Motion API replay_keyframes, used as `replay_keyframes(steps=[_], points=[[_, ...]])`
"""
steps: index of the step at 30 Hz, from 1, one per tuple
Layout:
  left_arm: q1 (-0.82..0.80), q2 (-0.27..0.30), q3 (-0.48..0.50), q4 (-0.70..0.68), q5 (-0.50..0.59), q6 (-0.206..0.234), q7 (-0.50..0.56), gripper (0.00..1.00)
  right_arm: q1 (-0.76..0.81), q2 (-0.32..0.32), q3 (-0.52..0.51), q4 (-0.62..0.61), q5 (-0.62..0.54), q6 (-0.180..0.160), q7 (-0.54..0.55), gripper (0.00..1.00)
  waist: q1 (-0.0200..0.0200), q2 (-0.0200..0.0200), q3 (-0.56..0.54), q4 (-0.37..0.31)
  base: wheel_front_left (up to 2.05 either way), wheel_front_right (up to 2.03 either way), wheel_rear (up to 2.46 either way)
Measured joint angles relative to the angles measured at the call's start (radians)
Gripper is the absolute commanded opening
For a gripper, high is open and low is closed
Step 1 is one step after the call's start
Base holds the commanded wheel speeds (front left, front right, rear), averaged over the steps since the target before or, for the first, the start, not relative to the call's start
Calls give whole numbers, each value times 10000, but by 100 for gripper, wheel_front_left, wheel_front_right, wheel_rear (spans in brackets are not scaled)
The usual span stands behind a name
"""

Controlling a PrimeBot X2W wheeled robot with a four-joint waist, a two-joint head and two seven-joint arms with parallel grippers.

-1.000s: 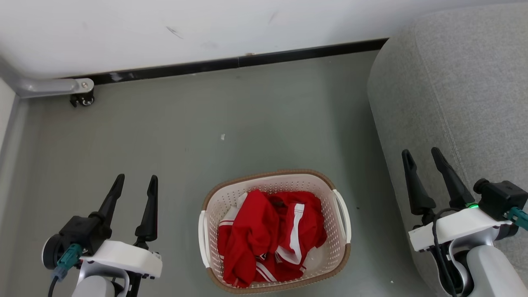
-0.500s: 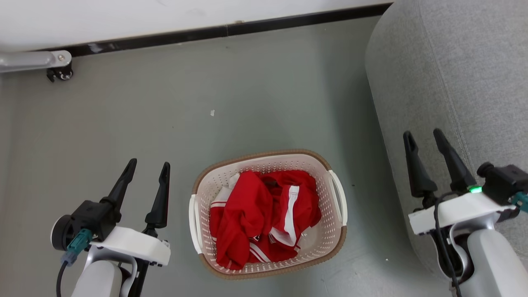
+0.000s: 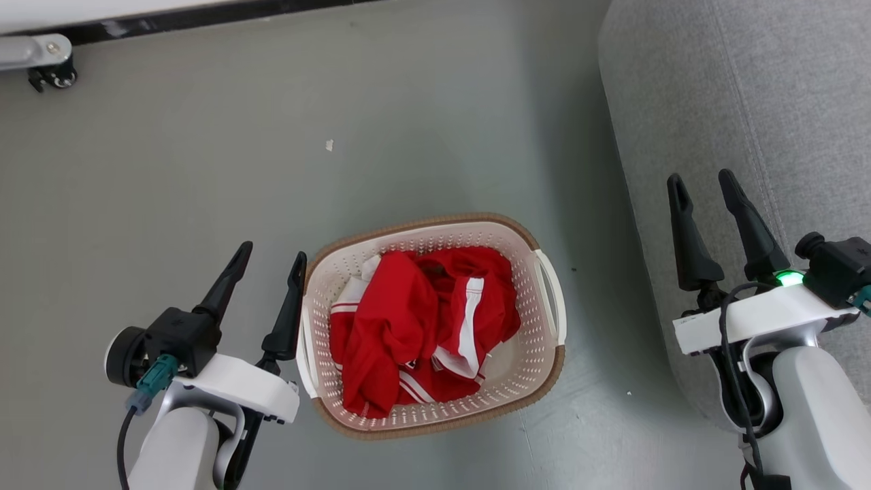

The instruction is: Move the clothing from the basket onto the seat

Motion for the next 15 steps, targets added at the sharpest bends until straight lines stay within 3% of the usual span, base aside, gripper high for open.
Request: replay_keyframes(steps=[15], points=[[-775, 56, -629, 834, 157, -142, -10, 100, -530, 31, 73, -119, 46, 0, 0, 100, 0, 0, 1042, -267, 0, 0, 0]])
